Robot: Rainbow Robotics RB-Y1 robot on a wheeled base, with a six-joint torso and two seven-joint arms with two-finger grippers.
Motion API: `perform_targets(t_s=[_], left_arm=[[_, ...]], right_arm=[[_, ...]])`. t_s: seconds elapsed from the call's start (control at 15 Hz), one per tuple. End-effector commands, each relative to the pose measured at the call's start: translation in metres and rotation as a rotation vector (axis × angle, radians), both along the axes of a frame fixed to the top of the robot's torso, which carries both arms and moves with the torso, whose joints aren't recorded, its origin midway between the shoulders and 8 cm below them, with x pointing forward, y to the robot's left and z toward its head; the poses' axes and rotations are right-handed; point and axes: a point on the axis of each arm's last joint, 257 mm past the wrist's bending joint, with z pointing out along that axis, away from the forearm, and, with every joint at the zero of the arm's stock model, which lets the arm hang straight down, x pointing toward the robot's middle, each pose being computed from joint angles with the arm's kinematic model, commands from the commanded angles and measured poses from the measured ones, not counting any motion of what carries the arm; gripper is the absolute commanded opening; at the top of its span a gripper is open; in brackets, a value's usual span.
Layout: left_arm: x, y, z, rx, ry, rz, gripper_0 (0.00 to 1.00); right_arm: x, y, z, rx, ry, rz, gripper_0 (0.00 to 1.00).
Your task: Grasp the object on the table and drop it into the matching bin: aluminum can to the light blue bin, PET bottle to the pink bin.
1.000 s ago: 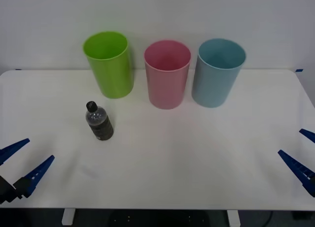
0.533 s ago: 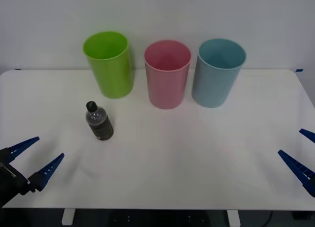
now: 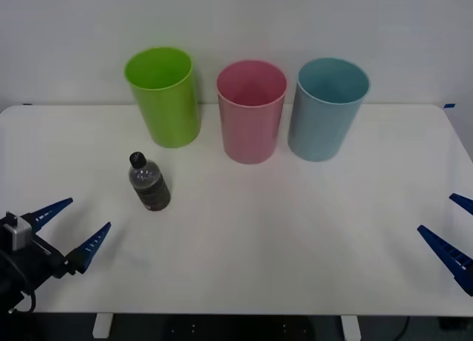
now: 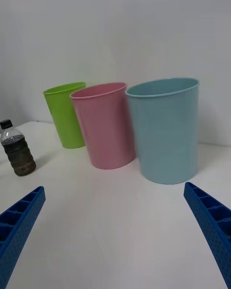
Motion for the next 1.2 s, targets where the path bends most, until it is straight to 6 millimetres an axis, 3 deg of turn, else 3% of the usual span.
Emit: perform_targets(t_s=[0.07, 0.67, 1.2], left_arm=[[0.019, -0.006, -0.01, 0.001, 0.003, 0.03, 1.0], [0.048, -0.056, -0.018, -0.061, 0.004, 0.058, 1.0], [0.074, -0.081, -0.025, -0.076, 0.023, 0.048, 1.0]], right_arm=[[0.0, 0.0, 0.0, 0.0, 0.0, 0.0, 1.0], [0.0, 0.0, 0.0, 0.0, 0.0, 0.0, 1.0], [0.0, 0.0, 0.0, 0.0, 0.0, 0.0, 1.0]])
